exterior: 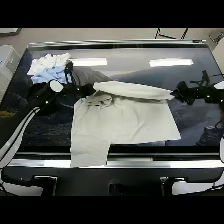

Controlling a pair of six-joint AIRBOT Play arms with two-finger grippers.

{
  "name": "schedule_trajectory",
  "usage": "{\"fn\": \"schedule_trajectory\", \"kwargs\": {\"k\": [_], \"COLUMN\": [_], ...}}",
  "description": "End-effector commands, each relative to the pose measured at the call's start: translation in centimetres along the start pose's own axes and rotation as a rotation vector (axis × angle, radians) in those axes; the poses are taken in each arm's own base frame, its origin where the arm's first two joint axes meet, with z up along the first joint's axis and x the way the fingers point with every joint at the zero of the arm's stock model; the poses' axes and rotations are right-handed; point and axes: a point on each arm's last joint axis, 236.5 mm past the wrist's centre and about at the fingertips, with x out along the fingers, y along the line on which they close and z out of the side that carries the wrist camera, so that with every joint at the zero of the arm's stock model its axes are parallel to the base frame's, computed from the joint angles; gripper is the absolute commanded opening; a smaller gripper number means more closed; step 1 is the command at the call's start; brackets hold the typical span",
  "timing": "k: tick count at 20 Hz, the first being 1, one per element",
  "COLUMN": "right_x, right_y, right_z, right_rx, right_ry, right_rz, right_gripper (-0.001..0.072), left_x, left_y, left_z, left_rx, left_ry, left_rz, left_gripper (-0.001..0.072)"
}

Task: Fold the clothes and pants, and hang the long-sleeved shirts on hangers.

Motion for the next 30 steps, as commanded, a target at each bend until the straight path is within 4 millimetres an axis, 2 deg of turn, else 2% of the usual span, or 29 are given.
{"fn": "schedule_trajectory", "kwargs": {"k": [1, 2, 3, 4, 5, 6, 7, 8, 11, 13, 14, 17, 18, 20, 21, 22, 24, 25, 27, 30], "right_x": [-2.1, -4.6, -6.8, -9.0, -10.6, -11.5, -11.8, -11.5, -9.4, -8.9, -8.9, -8.8, -8.8, -8.7, -8.5, -8.2, -7.0, -6.3, -5.0, -3.9], "right_y": [-0.7, -2.4, -4.7, -7.6, -10.4, -12.5, -14.0, -14.7, -14.9, -15.3, -15.3, -15.4, -15.4, -15.5, -15.7, -16.1, -17.1, -17.5, -18.1, -17.8], "right_z": [0.7, 0.9, 0.6, -0.4, -2.1, -4.0, -6.1, -7.9, -11.1, -12.3, -12.6, -12.5, -12.5, -12.7, -13.0, -13.4, -14.7, -15.3, -16.2, -16.7], "right_rx": [-0.012, -0.021, -0.008, 0.04, 0.09, 0.129, 0.158, 0.177, 0.228, 0.224, 0.216, 0.203, 0.201, 0.195, 0.198, 0.202, 0.194, 0.19, 0.174, 0.161], "right_ry": [0.031, 0.052, 0.077, 0.116, 0.181, 0.248, 0.321, 0.378, 0.452, 0.487, 0.495, 0.494, 0.494, 0.5, 0.505, 0.507, 0.517, 0.519, 0.511, 0.501], "right_rz": [-0.033, -0.083, -0.147, -0.224, -0.304, -0.366, -0.405, -0.42, -0.363, -0.354, -0.35, -0.347, -0.347, -0.347, -0.349, -0.353, -0.349, -0.343, -0.323, -0.278], "right_gripper": [0.0529, 0.0576, 0.0576, 0.0573, 0.0571, 0.0568, 0.0568, 0.0569, 0.0575, 0.0577, 0.0577, 0.0591, 0.0616, 0.0616, 0.0616, 0.0616, 0.0615, 0.0615, 0.0612, 0.058], "left_x": [-2.6, -4.9, -7.5, -10.0, -12.0, -13.6, -14.3, -14.3, -12.2, -10.7, -10.2, -9.2, -9.0, -8.6, -8.4, -8.2, -8.0, -7.9, -8.0, -8.2], "left_y": [0.9, 2.6, 5.0, 7.8, 10.3, 12.7, 14.5, 15.3, 15.2, 14.1, 14.1, 14.4, 14.3, 13.5, 13.0, 12.6, 12.0, 11.9, 11.9, 11.6], "left_z": [-1.2, -1.3, -1.9, -3.4, -5.5, -7.9, -10.2, -12.3, -18.2, -20.4, -20.9, -21.4, -21.7, -22.3, -22.6, -22.9, -23.1, -22.9, -22.1, -21.7], "left_rx": [-0.078, -0.089, -0.118, -0.182, -0.228, -0.262, -0.295, -0.321, -0.365, -0.384, -0.391, -0.386, -0.38, -0.356, -0.343, -0.332, -0.316, -0.302, -0.291, -0.278], "left_ry": [0.151, 0.213, 0.294, 0.384, 0.475, 0.56, 0.617, 0.651, 0.707, 0.708, 0.697, 0.672, 0.677, 0.697, 0.71, 0.72, 0.73, 0.72, 0.69, 0.674], "left_rz": [-0.062, -0.053, -0.026, 0.021, 0.075, 0.13, 0.171, 0.176, 0.115, 0.036, 0.026, 0.041, 0.044, 0.043, 0.042, 0.042, 0.042, 0.041, 0.046, 0.045], "left_gripper": [0.0608, 0.0629, 0.0628, 0.0624, 0.0579, 0.0514, 0.0493, 0.0489, 0.0488, 0.0482, 0.0439, 0.0423, 0.0424, 0.0421, 0.0387, 0.0324, 0.0092, 0.0028, 0.0027, 0.0027]}}
